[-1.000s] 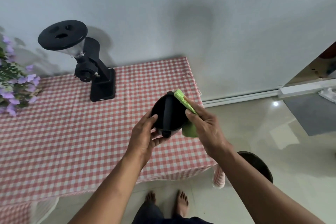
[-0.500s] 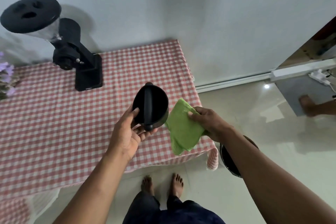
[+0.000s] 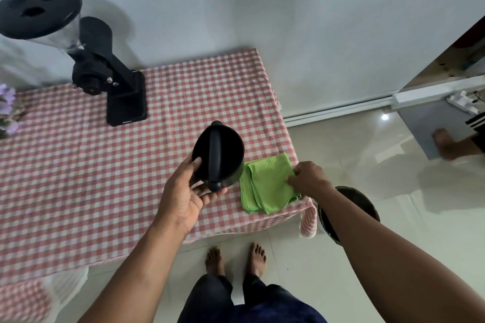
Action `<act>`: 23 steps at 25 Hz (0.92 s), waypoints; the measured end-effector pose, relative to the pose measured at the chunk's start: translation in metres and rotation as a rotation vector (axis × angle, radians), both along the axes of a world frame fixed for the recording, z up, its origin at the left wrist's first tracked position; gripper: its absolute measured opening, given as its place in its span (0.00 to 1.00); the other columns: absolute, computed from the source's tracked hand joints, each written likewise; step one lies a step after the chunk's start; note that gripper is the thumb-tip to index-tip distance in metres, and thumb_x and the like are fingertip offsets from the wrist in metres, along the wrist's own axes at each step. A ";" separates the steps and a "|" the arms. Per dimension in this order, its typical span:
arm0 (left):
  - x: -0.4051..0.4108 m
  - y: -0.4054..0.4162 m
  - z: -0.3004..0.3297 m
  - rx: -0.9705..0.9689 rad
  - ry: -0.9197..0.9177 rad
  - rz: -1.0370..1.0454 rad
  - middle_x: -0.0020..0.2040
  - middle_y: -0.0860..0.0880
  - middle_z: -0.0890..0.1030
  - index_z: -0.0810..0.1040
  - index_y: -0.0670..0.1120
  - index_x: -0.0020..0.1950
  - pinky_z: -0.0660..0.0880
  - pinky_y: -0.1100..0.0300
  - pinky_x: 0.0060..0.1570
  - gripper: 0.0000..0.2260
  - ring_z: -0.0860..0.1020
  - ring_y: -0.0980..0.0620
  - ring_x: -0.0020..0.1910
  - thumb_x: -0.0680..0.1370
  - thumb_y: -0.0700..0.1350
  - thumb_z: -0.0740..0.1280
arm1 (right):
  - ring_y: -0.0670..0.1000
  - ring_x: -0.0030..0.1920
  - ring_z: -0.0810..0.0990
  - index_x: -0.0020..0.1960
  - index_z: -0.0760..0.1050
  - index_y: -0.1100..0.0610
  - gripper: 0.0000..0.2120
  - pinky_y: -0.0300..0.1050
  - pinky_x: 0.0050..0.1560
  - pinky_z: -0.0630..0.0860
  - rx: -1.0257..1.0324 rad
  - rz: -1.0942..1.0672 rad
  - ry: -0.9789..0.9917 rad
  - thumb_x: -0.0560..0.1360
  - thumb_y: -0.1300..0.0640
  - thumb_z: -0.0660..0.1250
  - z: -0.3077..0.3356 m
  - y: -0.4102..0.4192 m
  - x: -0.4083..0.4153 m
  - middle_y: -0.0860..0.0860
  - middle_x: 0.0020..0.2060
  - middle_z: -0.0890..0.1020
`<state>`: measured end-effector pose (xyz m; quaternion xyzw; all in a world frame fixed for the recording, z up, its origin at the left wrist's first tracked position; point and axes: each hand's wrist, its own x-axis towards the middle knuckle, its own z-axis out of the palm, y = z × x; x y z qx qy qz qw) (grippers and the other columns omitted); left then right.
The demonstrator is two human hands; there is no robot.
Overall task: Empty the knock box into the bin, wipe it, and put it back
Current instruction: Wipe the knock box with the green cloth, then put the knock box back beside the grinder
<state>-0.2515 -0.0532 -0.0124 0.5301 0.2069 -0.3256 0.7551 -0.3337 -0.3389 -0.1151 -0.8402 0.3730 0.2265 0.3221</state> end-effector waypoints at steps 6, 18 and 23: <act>-0.002 -0.001 -0.002 -0.004 -0.021 -0.013 0.62 0.36 0.84 0.82 0.48 0.67 0.87 0.41 0.49 0.11 0.86 0.36 0.54 0.85 0.45 0.67 | 0.58 0.46 0.82 0.56 0.80 0.62 0.14 0.48 0.48 0.77 -0.298 0.031 -0.172 0.79 0.51 0.73 0.026 0.021 -0.024 0.59 0.49 0.86; -0.002 -0.010 0.021 0.030 -0.231 -0.033 0.56 0.46 0.90 0.79 0.54 0.73 0.83 0.36 0.60 0.16 0.89 0.41 0.54 0.86 0.48 0.66 | 0.37 0.66 0.83 0.68 0.79 0.37 0.17 0.41 0.61 0.84 0.774 -0.183 -0.869 0.82 0.52 0.69 0.146 0.111 0.012 0.34 0.61 0.86; 0.006 -0.004 0.033 0.072 -0.299 -0.081 0.62 0.42 0.87 0.79 0.50 0.72 0.83 0.41 0.60 0.17 0.88 0.41 0.57 0.83 0.50 0.69 | 0.45 0.67 0.84 0.74 0.79 0.45 0.19 0.55 0.60 0.85 0.845 -0.266 -0.867 0.83 0.52 0.68 0.150 0.108 0.026 0.42 0.66 0.86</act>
